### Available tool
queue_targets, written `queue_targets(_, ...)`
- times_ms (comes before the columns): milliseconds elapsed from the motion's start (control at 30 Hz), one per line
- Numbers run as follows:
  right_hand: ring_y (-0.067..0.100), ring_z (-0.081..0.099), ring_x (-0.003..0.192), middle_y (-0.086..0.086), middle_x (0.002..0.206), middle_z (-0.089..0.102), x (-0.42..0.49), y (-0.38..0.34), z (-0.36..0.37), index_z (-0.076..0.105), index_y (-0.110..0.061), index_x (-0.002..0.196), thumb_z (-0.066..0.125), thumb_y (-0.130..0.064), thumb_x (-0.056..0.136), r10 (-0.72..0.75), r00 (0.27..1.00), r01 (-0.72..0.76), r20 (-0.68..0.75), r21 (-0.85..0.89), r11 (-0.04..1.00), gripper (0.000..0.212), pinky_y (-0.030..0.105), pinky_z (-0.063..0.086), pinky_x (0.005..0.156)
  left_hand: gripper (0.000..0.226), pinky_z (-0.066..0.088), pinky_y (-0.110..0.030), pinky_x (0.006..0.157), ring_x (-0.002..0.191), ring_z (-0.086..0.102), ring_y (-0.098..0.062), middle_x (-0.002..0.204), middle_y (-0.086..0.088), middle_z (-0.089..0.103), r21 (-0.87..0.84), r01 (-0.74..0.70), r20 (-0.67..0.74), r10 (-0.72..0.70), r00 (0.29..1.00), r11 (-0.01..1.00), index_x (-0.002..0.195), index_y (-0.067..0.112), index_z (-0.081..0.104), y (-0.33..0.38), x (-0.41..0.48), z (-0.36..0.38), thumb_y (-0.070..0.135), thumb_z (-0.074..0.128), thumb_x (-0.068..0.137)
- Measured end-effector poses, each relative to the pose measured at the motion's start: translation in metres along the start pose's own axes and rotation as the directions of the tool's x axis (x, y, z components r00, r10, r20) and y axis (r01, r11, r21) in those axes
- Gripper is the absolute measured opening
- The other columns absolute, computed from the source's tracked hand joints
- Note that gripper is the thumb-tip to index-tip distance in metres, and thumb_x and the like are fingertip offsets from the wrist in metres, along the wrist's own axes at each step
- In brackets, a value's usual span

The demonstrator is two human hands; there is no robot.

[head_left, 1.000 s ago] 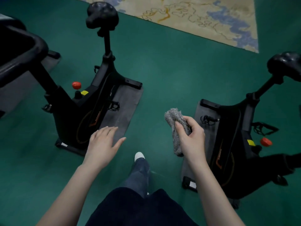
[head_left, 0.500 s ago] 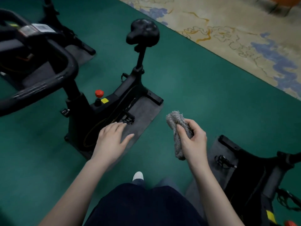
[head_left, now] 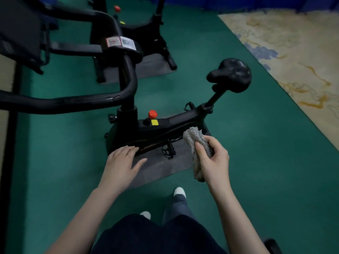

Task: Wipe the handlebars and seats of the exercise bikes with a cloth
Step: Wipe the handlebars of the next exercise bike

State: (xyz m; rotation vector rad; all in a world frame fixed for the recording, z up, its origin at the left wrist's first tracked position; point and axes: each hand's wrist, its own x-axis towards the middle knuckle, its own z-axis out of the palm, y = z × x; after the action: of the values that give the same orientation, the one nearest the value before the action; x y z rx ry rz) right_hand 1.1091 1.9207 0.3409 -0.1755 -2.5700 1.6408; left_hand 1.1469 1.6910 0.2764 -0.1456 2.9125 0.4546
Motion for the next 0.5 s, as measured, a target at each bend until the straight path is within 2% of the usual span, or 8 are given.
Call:
queue_targets(233, 0.017, 0.063, 0.089, 0.003, 0.094, 0.069, 0.081, 0.004, -0.029, 0.066, -0.015, 0.096, 0.062, -0.009, 0.089, -0.086, 0.977, 0.079, 0.195, 0.045, 0.996, 0.010, 0.034, 0.050, 0.082, 0.062, 0.023, -0.035, 0.115, 0.138, 0.033, -0.016, 0.147, 0.002, 0.042, -0.068, 0.218, -0.097, -0.224, 0.970, 0.973, 0.143, 0.017, 0.041, 0.048, 0.015, -0.003, 0.056, 0.035, 0.095)
queue_targets(367, 0.017, 0.063, 0.091, 0.004, 0.095, 0.069, 0.108, 0.000, -0.024, 0.067, -0.012, 0.097, 0.061, -0.008, 0.089, -0.138, 0.931, 0.121, 0.339, 0.070, 0.990, 0.011, 0.033, 0.050, 0.084, 0.061, 0.027, -0.036, 0.114, 0.136, 0.036, -0.016, 0.145, 0.000, 0.044, -0.117, 0.351, -0.156, -0.367, 0.917, 0.929, 0.141, 0.016, 0.042, 0.063, 0.004, -0.006, 0.055, 0.036, 0.095)
queue_targets(500, 0.017, 0.063, 0.087, 0.002, 0.091, 0.068, 0.119, -0.014, -0.007, 0.067, -0.013, 0.095, 0.061, -0.008, 0.089, -0.189, 0.867, 0.143, 0.461, 0.133, 0.981, 0.010, 0.030, 0.049, 0.081, 0.061, 0.024, -0.031, 0.112, 0.136, 0.035, -0.015, 0.146, 0.001, 0.043, -0.092, 0.484, -0.173, -0.493, 0.853, 0.870, 0.142, 0.017, 0.041, 0.065, -0.015, -0.008, 0.055, 0.034, 0.095)
